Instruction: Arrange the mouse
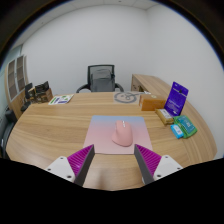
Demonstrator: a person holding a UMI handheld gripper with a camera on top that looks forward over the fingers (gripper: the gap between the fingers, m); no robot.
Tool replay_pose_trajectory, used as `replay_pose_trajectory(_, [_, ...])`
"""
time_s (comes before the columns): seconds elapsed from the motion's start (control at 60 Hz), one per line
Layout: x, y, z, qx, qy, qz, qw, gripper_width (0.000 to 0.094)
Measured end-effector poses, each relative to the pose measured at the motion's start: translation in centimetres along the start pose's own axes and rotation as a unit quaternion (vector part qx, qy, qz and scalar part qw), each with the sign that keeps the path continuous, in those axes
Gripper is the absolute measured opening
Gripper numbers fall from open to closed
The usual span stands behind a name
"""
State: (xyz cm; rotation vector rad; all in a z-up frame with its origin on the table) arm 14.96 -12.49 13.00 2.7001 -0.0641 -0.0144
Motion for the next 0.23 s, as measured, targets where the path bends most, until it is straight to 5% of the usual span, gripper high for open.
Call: replay_pose_trajectory(0.233, [-5.1, 10.4, 3.3, -0.007, -0.006, -0.021, 1.000, 0.0835])
Point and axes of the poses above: the point between the fingertips, and its own axes, seen from behind it with the camera up: x to the right, z down, y backward, against the way the camera looks, the point moved 8 cm from there along y, backward, against the way the camera looks, and after that the axes turned 11 degrees about x, right-handed, at the moved point
